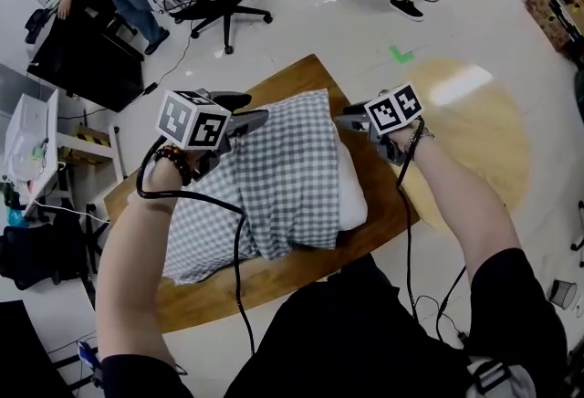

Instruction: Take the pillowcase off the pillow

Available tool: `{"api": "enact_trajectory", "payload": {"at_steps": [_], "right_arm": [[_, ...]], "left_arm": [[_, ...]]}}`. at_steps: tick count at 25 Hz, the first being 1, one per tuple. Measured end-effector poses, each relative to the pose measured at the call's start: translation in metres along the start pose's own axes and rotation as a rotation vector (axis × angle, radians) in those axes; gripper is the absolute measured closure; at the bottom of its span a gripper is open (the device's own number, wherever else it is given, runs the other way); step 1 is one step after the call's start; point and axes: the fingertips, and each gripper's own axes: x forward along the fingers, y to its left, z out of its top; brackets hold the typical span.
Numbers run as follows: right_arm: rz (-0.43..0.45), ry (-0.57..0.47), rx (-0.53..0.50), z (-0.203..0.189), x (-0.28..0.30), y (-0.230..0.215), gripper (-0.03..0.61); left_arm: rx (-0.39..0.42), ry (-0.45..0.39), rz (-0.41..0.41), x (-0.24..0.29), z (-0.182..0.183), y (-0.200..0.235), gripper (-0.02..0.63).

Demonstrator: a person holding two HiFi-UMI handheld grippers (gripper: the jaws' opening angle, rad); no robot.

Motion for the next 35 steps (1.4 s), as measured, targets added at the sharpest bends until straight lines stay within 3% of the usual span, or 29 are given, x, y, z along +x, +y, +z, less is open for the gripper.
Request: {"api": "enact_trajectory", "payload": {"at_steps": [7,17,20,23,28,35], "right_arm": [[0.132,0.051,0.066,0.008,0.031,-0.011,0.39],[0.285,0.066,0.156,0.005,0.055,-0.017,0.398],[0.315,0.064,0.173,0.001,0.057,-0.014,0.455],[0.308,0.056,0.166,0.01,0.057,-0.011,0.542],[0.247,0.0,0.128,0.019,0.042,-0.008,0.563],[0.17,-0.091,0.037,0.037,0.008,0.012,0.565]], "left_arm": [[0.064,0.155,-0.065,0.042,0.01,0.059,0.371],[0.075,0.413,-0.14,0.102,-0.033,0.115,0.376],[0.06,0.463,-0.171,0.115,-0.047,0.118,0.392],[0.045,0.505,-0.194,0.118,-0.051,0.124,0.464],[0.052,0.49,-0.172,0.11,-0.048,0.126,0.586],[-0.021,0.403,-0.096,0.08,-0.036,0.13,0.595]]}}
